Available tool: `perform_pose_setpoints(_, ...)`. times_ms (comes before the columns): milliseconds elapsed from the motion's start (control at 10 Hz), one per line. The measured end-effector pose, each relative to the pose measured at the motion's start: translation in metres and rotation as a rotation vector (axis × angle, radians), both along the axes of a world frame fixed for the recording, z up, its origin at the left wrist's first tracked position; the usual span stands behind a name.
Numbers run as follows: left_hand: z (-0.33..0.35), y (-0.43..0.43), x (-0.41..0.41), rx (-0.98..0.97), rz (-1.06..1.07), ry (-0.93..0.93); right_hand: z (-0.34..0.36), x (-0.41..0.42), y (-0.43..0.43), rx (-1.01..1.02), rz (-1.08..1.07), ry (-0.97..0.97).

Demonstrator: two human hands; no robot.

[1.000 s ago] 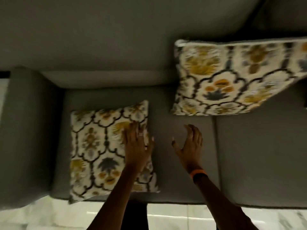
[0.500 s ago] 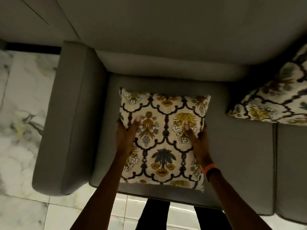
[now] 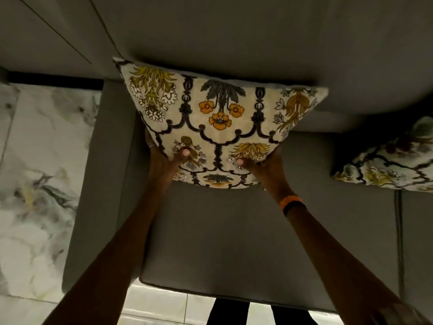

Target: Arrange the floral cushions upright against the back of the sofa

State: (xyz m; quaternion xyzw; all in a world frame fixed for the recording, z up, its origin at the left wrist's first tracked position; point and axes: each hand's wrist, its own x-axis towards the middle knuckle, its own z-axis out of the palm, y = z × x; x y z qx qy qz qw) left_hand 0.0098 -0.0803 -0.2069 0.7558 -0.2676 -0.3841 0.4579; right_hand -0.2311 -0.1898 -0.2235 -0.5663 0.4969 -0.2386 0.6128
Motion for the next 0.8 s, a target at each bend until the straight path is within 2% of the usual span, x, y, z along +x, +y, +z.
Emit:
perform_pose_setpoints(200, -0.021, 0.011, 0.003, -0.07, 0.135, -0.002, -0.007, 0.015, 0.001, -0.042, -0.007, 0.008)
perform_pose_setpoints(300, -0.041, 0.005, 0.017, -0.01, 0.058, -0.013, -0.026, 0.026, -0.016, -0.065, 0.047, -0.025)
perform_pose_setpoints(500, -0.037, 0.004, 0.018, -0.009, 0.135, -0.075, -0.025, 0.031, -0.009, -0.068, -0.023, 0.037)
perform_pose_setpoints(600, -0.03, 0.005, 0.015, 0.019, 0.192, -0.134, -0.034, 0.036, -0.009, -0.073, -0.031, 0.044)
perform_pose_setpoints(700, -0.025, 0.007, 0.018, 0.069, 0.161, -0.226, -0.039, 0.028, -0.006, 0.023, -0.024, 0.087)
perform_pose_setpoints(800, -0.004, 0.025, 0.013, 0.151, 0.155, -0.413, -0.022, -0.003, 0.023, -0.045, 0.172, 0.366)
